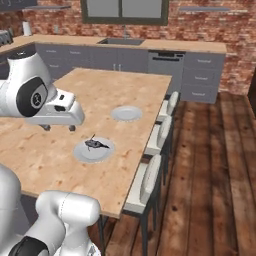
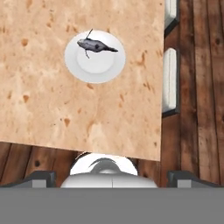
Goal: Transport the fish and bell pepper to the fridge. Place the fish on the rack containing meat and place the bell pepper on the rack containing the vegetable, ensuring meats and vegetables are on different racks.
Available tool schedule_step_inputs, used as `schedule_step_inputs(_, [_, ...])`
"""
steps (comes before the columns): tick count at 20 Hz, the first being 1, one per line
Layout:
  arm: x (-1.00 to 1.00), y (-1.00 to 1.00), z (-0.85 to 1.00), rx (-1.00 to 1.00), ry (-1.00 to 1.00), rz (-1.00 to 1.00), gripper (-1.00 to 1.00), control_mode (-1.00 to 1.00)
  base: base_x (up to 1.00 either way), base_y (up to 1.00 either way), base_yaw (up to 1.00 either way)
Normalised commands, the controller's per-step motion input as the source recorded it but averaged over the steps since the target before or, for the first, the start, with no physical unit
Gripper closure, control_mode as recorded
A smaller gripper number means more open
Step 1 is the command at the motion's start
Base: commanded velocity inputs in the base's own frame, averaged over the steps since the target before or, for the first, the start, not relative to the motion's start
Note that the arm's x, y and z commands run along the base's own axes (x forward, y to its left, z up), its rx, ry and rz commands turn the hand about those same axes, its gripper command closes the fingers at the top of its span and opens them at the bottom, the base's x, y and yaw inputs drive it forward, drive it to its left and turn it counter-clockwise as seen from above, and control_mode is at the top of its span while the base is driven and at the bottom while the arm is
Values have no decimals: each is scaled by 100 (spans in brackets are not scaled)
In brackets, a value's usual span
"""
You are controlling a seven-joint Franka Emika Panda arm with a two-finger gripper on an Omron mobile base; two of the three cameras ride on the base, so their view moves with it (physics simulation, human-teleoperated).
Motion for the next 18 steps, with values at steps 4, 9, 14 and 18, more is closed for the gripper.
schedule_step_inputs(4, [0,0,0,0,0,0,-100,100,-65,7,13])
schedule_step_inputs(9, [0,0,0,0,0,0,-100,100,11,0,9])
schedule_step_inputs(14, [10,0,-2,0,1,1,-100,-100,14,0,7])
schedule_step_inputs(18, [81,-1,-25,0,8,10,-100,-100,0,0,0])
